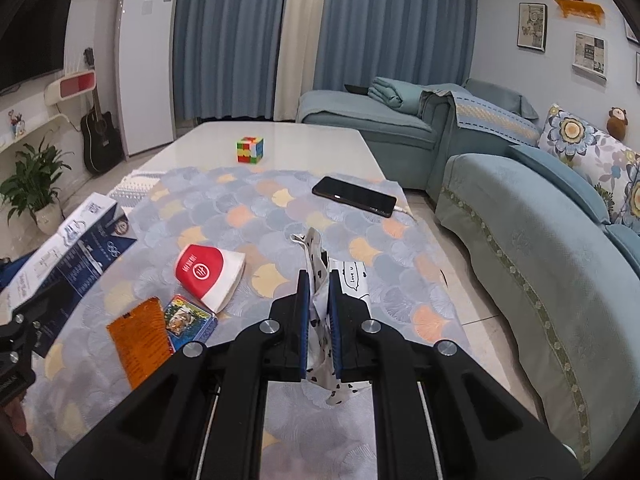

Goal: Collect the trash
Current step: 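Carry the carton and napkin over the blue basket and open both grippers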

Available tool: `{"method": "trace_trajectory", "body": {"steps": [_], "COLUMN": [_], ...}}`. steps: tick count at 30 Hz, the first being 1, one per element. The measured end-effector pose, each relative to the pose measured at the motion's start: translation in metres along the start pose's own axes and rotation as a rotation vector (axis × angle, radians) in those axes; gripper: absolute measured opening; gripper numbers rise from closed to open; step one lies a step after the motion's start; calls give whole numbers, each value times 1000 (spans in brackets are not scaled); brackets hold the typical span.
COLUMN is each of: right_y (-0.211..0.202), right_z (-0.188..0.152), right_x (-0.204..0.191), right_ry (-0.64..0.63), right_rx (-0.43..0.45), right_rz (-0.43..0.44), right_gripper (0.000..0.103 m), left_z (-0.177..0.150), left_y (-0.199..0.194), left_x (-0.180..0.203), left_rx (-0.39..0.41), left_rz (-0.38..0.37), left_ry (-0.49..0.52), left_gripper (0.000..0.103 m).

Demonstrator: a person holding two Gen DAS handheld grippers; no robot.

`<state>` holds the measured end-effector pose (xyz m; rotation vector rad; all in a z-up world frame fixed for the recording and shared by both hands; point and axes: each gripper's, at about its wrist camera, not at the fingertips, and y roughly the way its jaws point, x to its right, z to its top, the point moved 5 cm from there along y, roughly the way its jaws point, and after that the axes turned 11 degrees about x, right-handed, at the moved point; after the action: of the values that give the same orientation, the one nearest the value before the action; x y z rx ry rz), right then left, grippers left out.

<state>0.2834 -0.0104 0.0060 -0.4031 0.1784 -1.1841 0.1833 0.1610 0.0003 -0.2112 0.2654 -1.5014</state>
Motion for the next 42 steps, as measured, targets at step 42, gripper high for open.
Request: {"method": "trace_trajectory", "body": {"steps": [42], "right_y": [-156], "right_z": [-36], "right_x": [112], "right_ry": [159], "right_rx": [59], "right_rz": [-165], "right_gripper": [7], "left_z": [6], "left_y": [-55], "left_x": [91], "left_rx": [75], "left_rz": [-209], "left_ry": [67], "left_gripper": [51]}}
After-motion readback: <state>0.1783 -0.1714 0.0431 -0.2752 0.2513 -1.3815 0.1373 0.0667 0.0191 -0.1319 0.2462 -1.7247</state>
